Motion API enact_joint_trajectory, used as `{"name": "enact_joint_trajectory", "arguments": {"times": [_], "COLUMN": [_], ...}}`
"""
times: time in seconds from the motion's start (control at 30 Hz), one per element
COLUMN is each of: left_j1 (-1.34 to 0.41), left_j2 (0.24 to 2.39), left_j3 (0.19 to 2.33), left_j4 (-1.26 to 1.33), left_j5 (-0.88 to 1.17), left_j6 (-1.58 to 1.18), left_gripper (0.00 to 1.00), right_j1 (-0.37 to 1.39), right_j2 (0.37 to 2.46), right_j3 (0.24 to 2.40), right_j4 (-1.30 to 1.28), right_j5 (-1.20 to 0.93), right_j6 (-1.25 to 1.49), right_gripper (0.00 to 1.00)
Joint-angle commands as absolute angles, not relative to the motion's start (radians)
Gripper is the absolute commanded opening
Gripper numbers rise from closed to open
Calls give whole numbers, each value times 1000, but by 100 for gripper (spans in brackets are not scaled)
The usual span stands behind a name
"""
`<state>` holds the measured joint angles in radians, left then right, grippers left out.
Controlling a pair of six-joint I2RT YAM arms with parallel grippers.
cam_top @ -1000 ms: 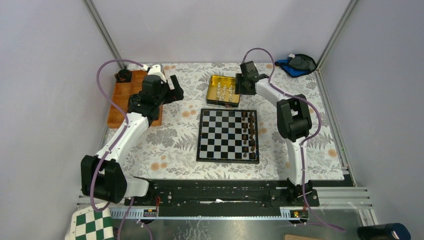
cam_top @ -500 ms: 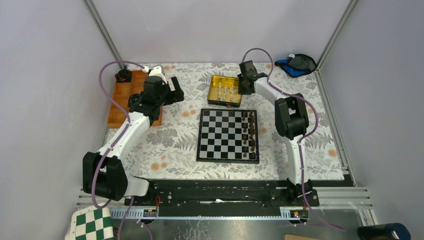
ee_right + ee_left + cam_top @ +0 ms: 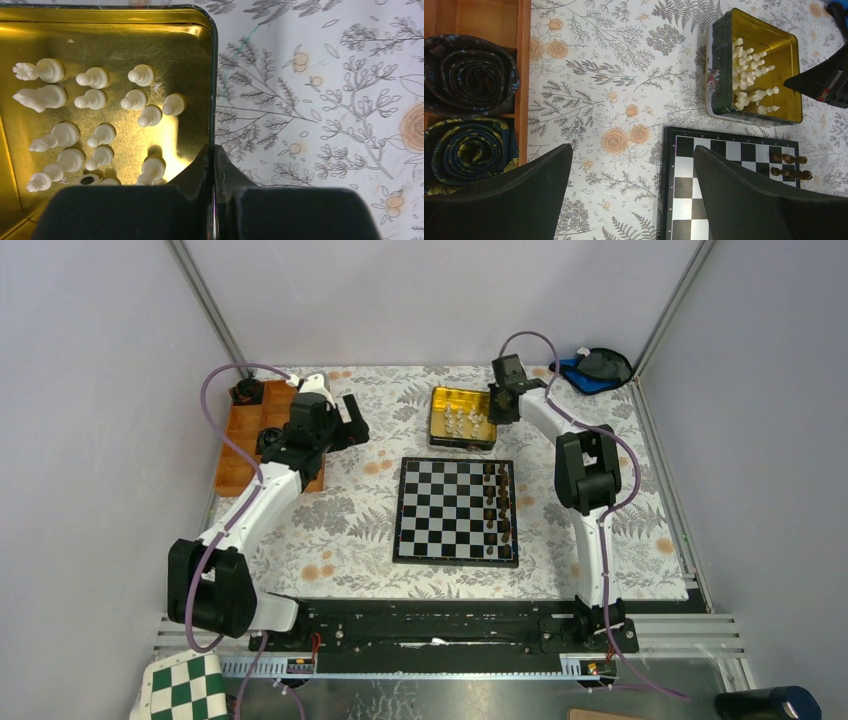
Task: Set up the chess pieces on the board
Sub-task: Pick up the storage box at the center of the board.
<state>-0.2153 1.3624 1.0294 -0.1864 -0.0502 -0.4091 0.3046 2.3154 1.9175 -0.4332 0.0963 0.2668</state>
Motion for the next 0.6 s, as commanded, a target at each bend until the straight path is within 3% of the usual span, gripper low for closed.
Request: {"name": "enact_joint_trajectory", "arguments": {"times": [0.0, 0.57], "left_j1": [-218, -218], "left_j2": [1376, 1402], "left_j3": [1022, 1034], "left_j4": [-136, -140], "left_j5": [-72, -57], "left_j6": [-415, -415], "left_gripper": [99, 99], "right_j1": [269, 173], "right_j2": [2303, 2233], "right_j3": [1978, 1971], "right_j4": [-424, -422], "right_j5": [76, 135], "right_j6": [278, 232], "right_gripper": [1, 0]}}
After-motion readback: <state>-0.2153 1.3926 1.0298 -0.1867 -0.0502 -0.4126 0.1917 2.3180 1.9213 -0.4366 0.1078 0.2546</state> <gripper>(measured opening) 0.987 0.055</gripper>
